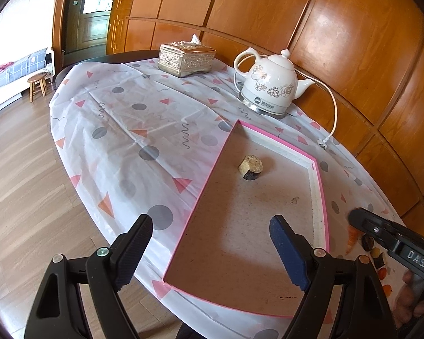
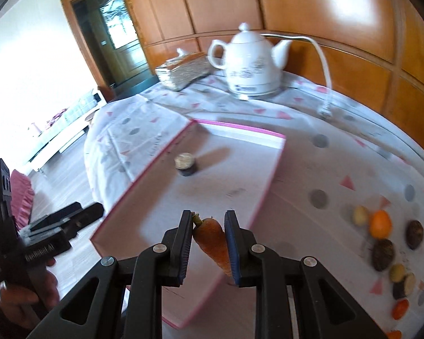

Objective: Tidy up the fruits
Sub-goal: 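Carry the carrot over the pink tray and open the right gripper, then withdraw the right gripper from the tray back toward the produce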

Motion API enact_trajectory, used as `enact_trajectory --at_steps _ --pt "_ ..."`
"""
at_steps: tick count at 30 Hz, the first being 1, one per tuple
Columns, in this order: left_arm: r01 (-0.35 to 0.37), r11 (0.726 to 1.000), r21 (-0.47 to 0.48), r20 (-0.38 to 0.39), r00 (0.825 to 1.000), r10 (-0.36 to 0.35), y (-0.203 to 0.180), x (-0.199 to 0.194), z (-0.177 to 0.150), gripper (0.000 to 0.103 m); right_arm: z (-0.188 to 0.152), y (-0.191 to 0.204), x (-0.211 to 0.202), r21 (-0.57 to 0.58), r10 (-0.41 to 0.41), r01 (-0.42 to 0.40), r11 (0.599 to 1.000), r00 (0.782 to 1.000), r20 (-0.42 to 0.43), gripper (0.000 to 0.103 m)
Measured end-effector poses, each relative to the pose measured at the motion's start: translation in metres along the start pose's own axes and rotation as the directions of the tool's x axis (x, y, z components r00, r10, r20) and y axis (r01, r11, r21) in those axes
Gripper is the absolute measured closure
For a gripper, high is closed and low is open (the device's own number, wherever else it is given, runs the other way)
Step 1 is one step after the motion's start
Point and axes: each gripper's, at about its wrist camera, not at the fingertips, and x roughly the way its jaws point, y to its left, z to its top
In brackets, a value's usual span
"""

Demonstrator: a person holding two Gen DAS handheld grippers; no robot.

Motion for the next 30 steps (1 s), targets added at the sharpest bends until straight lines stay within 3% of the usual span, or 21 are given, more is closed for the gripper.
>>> enact_trajectory --at_steps 7,10,13,24,30 --pt "-0.007 1.000 -0.015 -0.012 1.000 0.007 0.005 0.005 0.000 0.018 0.009 0.019 0.027 0.043 0.058 -0.057 0.997 0.998 -0.035 0.078" --pt "-0.009 1.000 -0.018 -0.013 1.000 0.009 0.007 0.006 0.000 0.018 0.010 0.019 0.032 0.058 0.053 -0.051 0.997 0.998 -0.035 0.071" --pt "-0.010 1.000 -0.021 -0.018 1.000 0.010 0.008 0.007 -0.001 0.018 0.008 0.019 0.032 0.065 0.048 -0.046 0.997 0.998 -0.035 0.071" --pt "-0.004 1.000 0.002 -0.018 1.000 0.004 0.001 0.007 -0.002 0.018 -0.025 -0.009 0.008 0.119 -0.080 0.080 0.990 0.997 -0.009 0.067" --pt "0.004 0.999 0.032 -0.019 1.000 -0.003 -0.008 0.006 -0.002 0.018 -0.045 -0.018 -0.015 0.113 -0.183 0.179 0.977 0.983 0.018 0.066"
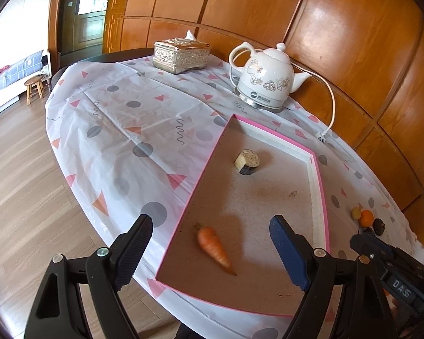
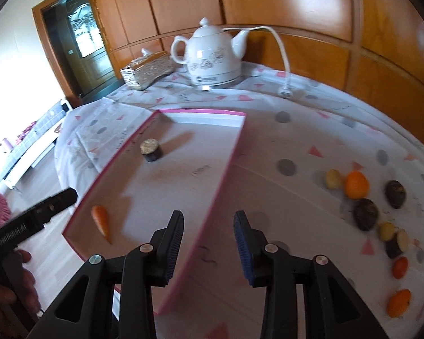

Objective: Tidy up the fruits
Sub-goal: 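Withdraw the right gripper from the tray back toward the produce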

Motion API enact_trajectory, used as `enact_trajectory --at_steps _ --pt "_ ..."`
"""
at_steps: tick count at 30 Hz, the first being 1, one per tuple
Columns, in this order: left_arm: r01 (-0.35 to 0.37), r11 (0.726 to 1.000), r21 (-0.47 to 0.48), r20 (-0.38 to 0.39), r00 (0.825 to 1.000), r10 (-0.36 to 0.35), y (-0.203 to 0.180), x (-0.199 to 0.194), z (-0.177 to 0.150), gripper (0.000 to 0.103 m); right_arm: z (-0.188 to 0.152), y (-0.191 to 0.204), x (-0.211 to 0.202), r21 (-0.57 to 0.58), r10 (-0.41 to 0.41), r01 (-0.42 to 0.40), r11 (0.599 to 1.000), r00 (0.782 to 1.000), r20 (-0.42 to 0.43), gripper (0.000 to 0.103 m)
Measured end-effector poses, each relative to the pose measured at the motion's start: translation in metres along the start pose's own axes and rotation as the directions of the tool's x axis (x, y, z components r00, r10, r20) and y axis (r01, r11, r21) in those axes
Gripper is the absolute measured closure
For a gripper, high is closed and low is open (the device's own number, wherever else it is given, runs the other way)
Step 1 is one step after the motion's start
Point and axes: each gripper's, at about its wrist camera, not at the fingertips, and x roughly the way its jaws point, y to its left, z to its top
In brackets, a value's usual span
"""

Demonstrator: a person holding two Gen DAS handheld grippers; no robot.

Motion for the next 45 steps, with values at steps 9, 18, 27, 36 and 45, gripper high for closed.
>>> enact_trajectory --at_steps 9,18,27,36,45 --pt "0.012 0.999 0.040 -0.003 1.000 -0.012 -0.011 -0.001 -0.002 0.018 -0.023 -0.025 -0.015 0.042 -0.087 0.087 0.995 0.996 0.005 0.062" --pt "0.029 0.996 0.086 -0.014 1.000 -0.028 -0.025 -0.002 -0.006 0.018 -0.045 -0.062 -0.036 0.124 -0.172 0.169 0.978 0.985 0.013 0.061" --pt "0.053 0.990 0.128 -0.041 0.998 -0.049 -0.037 0.001 -0.009 0.015 -0.077 -0.119 -0.071 0.282 -0.310 0.294 0.913 0.951 0.012 0.061" --pt "0.079 0.979 0.189 -0.060 0.996 -0.069 -0.058 0.005 -0.011 0.015 -0.126 -0.183 -0.106 0.446 -0.452 0.426 0.787 0.891 -0.054 0.061" --pt "0.130 0.946 0.297 -0.074 0.991 -0.113 -0.093 0.005 -0.010 0.015 -0.162 -0.222 -0.127 0.541 -0.520 0.489 0.684 0.847 -0.107 0.061"
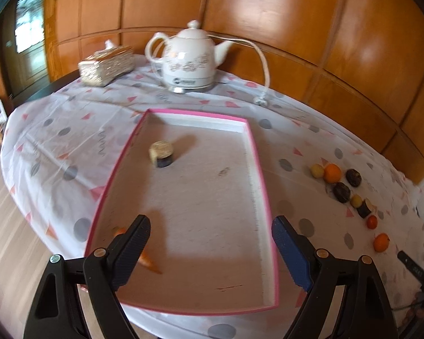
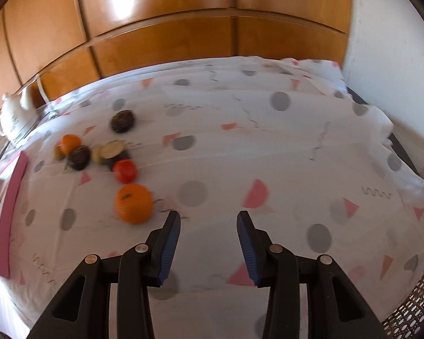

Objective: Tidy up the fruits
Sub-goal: 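Withdraw the right gripper from the tray back toward the produce, then reach the left gripper to the small yellow fruit and grasp it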

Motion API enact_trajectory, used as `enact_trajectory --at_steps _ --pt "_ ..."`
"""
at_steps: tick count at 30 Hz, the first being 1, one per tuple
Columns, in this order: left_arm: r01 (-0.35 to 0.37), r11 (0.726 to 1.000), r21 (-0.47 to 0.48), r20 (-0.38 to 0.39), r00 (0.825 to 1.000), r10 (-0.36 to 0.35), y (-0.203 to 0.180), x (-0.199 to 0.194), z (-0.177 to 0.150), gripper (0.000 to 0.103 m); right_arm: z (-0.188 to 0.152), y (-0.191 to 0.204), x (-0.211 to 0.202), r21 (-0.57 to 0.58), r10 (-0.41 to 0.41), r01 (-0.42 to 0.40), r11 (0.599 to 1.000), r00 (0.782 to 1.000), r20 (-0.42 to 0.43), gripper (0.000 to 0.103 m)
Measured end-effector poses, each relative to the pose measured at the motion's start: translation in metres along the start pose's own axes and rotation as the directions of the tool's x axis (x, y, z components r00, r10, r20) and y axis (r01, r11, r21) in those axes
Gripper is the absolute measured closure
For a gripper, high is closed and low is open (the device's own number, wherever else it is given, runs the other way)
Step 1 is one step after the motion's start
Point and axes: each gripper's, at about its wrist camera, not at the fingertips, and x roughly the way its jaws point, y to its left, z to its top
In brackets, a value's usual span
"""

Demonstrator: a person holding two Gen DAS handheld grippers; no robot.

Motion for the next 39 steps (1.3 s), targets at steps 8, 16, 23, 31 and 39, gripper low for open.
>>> enact_trajectory --at_steps 8,16,23,31,39 --pt "0.063 0.994 0.094 -0.037 0.998 -0.060 -0.033 0.011 0.013 0.017 -0.002 -0.024 0.007 0.049 -0.051 0.051 0.998 0.999 -0.005 0.061" --pt "0.138 0.973 0.184 -0.082 0.989 -0.125 -0.071 0.028 0.027 0.033 -0.002 -0.041 0.012 0.090 -0.081 0.081 0.993 0.997 -0.002 0.061" --pt "0.193 0.953 0.233 -0.146 0.976 -0.162 -0.101 0.056 0.040 0.058 -0.003 -0.044 0.016 0.094 -0.087 0.087 0.992 0.996 -0.006 0.061" --pt "0.233 0.944 0.234 -0.212 0.960 -0.185 -0.136 0.098 0.054 0.068 -0.002 -0.051 0.019 0.102 -0.102 0.102 0.990 0.995 -0.009 0.061" --pt "0.252 0.945 0.209 -0.242 0.949 -0.200 -0.163 0.141 0.065 0.076 -0.002 -0.055 0.024 0.098 -0.111 0.112 0.989 0.994 -0.019 0.061"
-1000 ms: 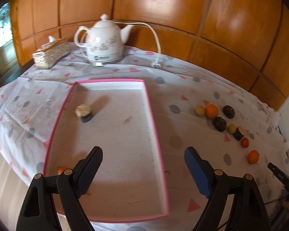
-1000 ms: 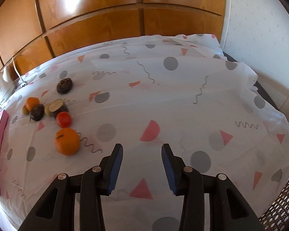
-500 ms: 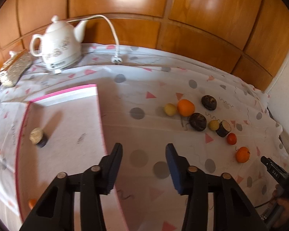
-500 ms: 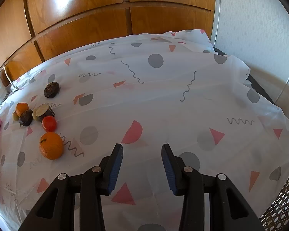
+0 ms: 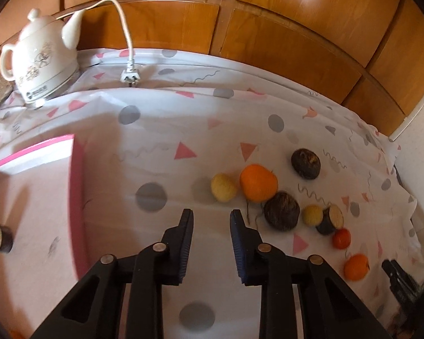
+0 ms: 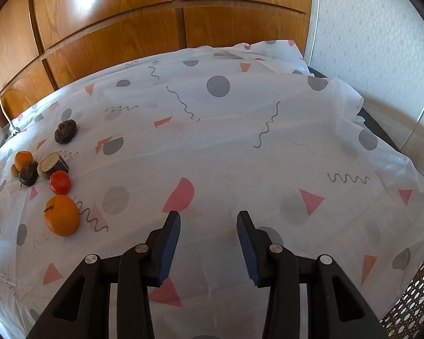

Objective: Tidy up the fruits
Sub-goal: 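Reach the left gripper to the small yellow fruit and grasp it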

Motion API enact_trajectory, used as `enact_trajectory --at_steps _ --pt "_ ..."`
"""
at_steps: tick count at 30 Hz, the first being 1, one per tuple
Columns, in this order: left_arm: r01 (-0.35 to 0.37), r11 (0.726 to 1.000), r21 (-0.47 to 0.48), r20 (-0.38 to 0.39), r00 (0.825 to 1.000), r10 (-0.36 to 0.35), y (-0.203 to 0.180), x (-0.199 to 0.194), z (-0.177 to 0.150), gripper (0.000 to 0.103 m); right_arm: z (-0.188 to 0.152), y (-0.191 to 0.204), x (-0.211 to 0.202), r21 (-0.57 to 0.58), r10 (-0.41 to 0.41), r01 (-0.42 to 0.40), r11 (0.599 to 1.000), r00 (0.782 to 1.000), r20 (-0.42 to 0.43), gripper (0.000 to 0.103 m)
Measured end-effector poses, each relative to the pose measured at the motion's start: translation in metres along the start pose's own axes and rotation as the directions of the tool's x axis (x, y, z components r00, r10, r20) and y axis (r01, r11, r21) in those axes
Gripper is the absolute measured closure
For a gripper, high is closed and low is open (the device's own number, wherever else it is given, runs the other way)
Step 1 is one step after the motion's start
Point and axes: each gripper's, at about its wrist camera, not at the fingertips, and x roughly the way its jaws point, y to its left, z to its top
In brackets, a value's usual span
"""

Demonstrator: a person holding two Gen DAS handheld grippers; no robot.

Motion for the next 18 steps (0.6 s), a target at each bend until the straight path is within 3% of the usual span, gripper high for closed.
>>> enact_trajectory --at_steps 4,18 --pt "-0.011 1.000 0.007 -0.008 1.000 0.011 -0.005 0.017 0.008 0.076 0.000 -0.003 0.003 0.007 -0.001 0.001 1.000 1.000 -0.006 0.061" --pt "0.072 0.993 -0.089 -0.018 0.997 -0.074 -0.001 0.051 0.019 0.076 -0.002 -0.006 0.008 0.003 -0.003 0.003 1.000 1.000 -0.016 0.061"
